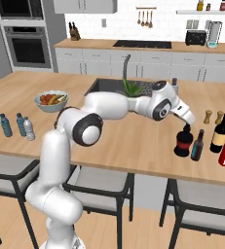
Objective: Move the plastic bottles in the middle to the plastics group, and the glass bottles in the middle to the glass group.
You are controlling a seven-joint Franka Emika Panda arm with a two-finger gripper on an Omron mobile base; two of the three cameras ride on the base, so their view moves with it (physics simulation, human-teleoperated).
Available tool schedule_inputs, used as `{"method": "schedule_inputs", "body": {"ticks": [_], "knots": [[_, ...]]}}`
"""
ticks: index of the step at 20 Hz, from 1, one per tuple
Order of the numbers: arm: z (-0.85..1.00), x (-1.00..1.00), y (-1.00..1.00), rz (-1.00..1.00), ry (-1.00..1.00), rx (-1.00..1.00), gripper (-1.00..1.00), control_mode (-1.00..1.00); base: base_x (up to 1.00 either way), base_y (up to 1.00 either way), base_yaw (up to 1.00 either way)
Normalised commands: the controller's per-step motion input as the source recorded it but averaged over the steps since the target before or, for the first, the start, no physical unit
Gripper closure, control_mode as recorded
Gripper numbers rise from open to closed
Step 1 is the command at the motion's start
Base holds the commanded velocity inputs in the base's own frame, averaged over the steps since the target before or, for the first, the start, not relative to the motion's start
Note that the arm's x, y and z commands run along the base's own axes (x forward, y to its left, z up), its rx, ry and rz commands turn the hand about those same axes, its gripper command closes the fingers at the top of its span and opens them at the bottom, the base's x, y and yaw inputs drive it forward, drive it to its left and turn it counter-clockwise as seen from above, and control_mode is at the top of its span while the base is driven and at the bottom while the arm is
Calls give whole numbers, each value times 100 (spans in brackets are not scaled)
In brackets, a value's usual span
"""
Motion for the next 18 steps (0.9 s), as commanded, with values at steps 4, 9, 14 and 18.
{"method": "schedule_inputs", "body": {"ticks": [4,9,14,18], "knots": [[16,-58,45,0,-2,3,-100,-100,0,0,0],[2,-60,77,0,0,4,-100,-100,0,0,0],[3,-44,98,1,0,0,-100,-100,0,0,0],[17,-21,100,15,5,0,-100,-100,0,0,0]]}}
